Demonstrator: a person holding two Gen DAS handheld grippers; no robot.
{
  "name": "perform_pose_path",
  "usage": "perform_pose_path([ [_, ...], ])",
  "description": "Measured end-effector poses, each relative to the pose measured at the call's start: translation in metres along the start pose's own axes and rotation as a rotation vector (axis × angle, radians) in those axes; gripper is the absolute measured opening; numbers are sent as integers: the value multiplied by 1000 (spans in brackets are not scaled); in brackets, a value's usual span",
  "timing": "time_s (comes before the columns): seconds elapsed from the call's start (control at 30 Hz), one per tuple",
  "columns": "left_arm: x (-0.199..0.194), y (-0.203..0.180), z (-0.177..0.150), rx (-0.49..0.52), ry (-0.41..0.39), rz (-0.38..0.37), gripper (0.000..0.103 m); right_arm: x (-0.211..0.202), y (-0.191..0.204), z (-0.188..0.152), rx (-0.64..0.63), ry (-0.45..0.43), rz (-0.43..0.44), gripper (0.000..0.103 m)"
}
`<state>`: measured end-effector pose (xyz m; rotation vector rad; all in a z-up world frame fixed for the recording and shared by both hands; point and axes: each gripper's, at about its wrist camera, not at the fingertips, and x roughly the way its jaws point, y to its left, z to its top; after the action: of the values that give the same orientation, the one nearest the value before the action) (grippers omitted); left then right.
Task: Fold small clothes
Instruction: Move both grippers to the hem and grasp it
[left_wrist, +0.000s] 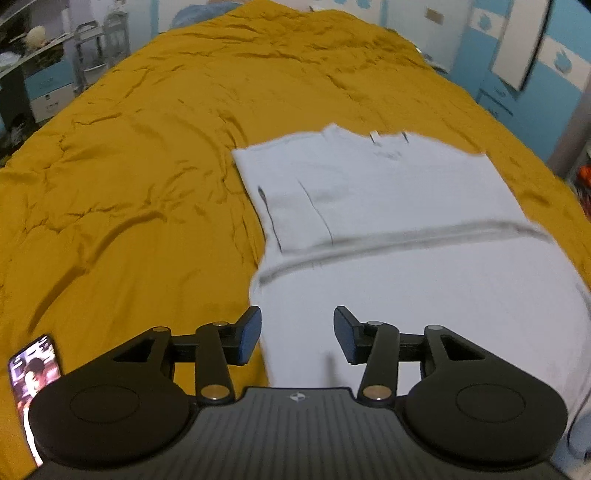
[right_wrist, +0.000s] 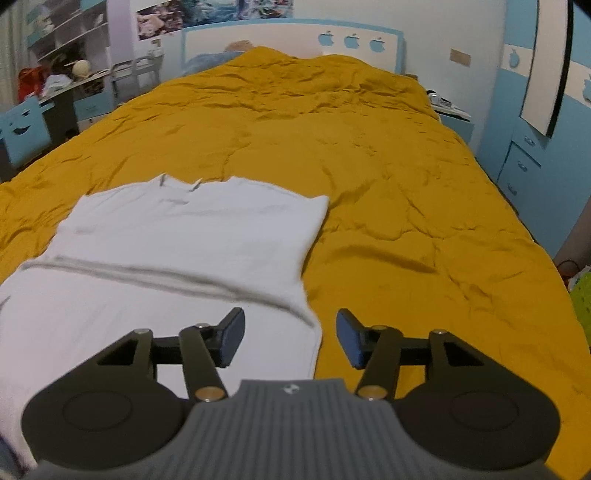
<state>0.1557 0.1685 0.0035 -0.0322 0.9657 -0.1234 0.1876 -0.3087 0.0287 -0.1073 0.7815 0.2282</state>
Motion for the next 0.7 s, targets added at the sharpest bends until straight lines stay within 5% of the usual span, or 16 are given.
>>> perform_pose_path([
  [0.13, -10, -6, -21, 74, 42, -16, 60, -22, 5, -28, -43, 25, 26, 58],
  [0.43, -24, -7, -78, 102, 164, -138, 68, -39, 18, -106, -193, 226, 47, 69],
  [0.7, -8, -7, -116, 106, 304, -156, 68, -46, 10, -134, -133, 310, 96, 70],
])
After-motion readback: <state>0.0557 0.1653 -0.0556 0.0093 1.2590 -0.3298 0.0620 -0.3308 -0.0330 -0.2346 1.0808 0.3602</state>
